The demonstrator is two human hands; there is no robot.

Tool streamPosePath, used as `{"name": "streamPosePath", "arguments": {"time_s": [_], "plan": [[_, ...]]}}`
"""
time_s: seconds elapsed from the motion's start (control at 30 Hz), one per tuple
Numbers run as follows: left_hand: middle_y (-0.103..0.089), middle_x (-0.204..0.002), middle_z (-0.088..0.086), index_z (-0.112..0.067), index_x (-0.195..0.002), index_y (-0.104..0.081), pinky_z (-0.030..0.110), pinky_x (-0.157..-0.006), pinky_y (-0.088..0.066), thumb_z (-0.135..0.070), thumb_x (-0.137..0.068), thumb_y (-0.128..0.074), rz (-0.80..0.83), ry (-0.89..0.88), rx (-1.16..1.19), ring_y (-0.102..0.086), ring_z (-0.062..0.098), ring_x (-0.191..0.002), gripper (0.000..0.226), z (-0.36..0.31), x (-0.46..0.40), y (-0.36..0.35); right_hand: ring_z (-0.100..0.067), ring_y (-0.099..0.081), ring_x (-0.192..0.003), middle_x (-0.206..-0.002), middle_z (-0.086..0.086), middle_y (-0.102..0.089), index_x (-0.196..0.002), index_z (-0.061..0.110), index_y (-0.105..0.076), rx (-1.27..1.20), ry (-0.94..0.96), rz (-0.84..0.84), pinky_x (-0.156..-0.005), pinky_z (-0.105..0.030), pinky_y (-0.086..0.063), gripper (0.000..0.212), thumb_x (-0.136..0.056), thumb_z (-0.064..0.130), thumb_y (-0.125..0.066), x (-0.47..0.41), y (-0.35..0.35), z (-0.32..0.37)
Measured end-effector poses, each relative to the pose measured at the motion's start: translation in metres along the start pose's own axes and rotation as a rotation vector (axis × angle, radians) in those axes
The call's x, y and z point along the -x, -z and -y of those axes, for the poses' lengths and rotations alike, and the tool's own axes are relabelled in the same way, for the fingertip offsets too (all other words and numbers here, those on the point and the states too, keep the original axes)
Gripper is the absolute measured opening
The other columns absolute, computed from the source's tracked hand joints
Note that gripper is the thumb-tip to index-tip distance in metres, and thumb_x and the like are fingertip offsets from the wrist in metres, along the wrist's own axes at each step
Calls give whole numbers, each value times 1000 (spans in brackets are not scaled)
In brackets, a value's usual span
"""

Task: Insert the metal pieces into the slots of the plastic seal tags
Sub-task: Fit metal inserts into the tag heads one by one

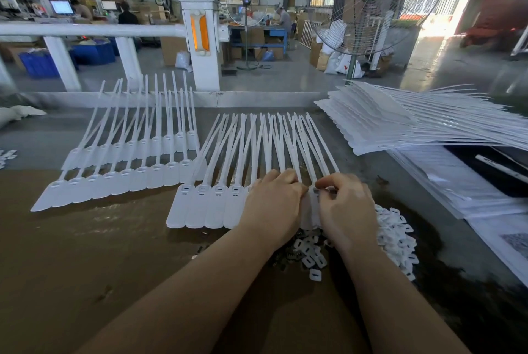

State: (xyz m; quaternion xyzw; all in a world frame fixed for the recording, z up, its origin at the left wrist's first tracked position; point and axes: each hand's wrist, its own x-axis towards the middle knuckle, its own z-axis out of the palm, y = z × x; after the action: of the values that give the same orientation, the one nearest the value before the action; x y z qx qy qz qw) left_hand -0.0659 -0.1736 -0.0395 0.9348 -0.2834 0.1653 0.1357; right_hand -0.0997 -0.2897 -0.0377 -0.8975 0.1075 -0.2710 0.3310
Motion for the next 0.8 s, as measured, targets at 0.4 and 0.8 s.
{"name": "streamPosePath", "arguments": {"time_s": [0.4, 0.8], "plan": [[-52, -108, -7, -24, -119, -64, 36, -95, -38, -33, -97, -42, 25, 64, 168, -44, 13, -104, 32, 1, 5, 5, -21, -47, -104, -106, -2, -60, -93, 16, -67, 32, -9, 9, -88, -32, -36, 15, -87, 11, -55, 0, -1, 1], [-50, -90, -23, -31, -87, -75, 38, -97, -38, -25, -81, -71, 98, 7, 399, -49, 7, -101, 9, -2, 18, 27, -23, -50, -105, -105, -2, -63, -92, 15, -68, -19, -36, -32, -92, -42, -39, 18, -85, 6, -54, -1, 2, 4]]}}
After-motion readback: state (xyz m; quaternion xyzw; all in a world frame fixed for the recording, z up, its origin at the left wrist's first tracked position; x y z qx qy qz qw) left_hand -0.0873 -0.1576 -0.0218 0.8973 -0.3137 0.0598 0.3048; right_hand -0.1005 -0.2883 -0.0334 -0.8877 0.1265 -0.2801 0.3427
